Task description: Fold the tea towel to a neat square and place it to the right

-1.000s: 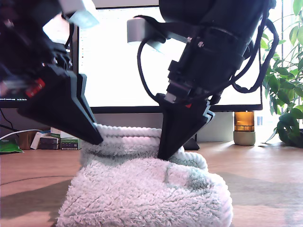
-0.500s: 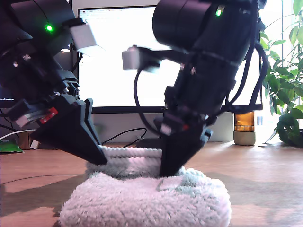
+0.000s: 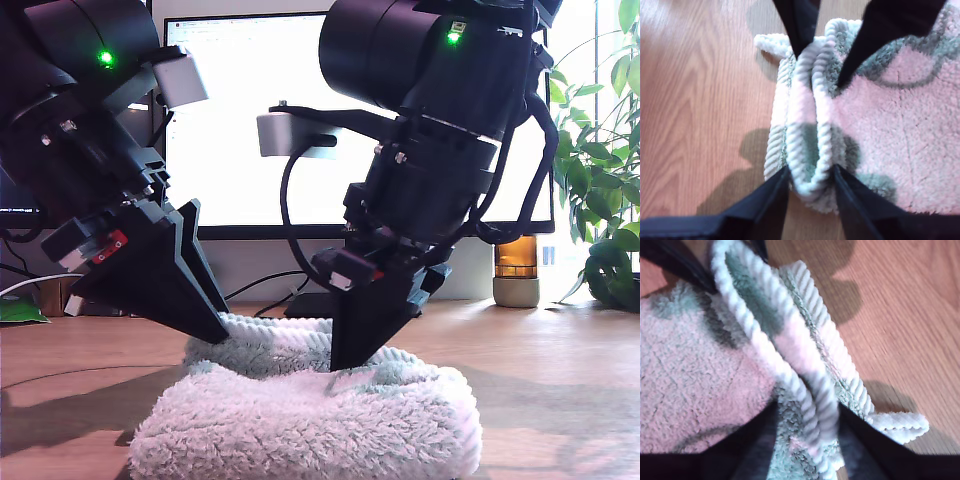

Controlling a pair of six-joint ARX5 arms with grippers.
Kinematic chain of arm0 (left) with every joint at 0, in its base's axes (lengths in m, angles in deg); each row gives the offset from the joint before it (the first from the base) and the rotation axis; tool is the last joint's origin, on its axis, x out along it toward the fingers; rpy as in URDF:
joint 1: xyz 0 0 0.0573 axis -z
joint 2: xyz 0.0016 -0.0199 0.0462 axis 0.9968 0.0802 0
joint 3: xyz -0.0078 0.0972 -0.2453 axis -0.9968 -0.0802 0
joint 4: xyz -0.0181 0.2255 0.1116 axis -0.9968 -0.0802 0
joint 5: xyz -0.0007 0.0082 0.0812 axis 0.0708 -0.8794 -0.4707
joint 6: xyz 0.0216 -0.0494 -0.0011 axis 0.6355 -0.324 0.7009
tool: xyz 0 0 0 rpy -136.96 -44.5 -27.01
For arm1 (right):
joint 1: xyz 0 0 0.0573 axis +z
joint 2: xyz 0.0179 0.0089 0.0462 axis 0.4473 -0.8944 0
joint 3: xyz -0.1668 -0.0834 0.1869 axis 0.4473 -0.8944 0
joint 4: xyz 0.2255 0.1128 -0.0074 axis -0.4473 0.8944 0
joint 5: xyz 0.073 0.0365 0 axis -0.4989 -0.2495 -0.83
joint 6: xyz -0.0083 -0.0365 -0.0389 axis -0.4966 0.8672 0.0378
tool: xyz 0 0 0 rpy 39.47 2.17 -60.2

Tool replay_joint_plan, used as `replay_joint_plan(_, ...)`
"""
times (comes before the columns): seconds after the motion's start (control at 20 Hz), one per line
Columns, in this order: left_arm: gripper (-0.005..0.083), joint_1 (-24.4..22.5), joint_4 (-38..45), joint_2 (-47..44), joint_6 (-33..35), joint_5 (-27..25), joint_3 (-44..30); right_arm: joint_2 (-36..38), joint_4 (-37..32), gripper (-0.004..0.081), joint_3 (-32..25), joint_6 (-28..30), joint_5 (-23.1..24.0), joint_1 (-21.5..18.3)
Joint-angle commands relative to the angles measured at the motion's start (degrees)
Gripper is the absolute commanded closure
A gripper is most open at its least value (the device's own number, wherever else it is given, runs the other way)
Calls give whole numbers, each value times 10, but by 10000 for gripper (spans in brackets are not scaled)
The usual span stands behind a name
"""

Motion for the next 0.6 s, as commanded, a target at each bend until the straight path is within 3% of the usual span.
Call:
replay_joint_plan(0.0,498,-1,3,2,-2,-4,-3,-1,1,409,10,-2,-2,1)
replay_joint_plan(0.15,486,-1,4,2,-4,-17,-3,-1,25,395,23,-2,-5,2)
replay_joint_plan(0.35,345,-2,20,-4,-14,-58,-3,-1,62,341,55,-2,-5,2)
replay_joint_plan(0.55,344,-2,19,-41,-33,-82,-3,13,108,342,89,0,-6,2)
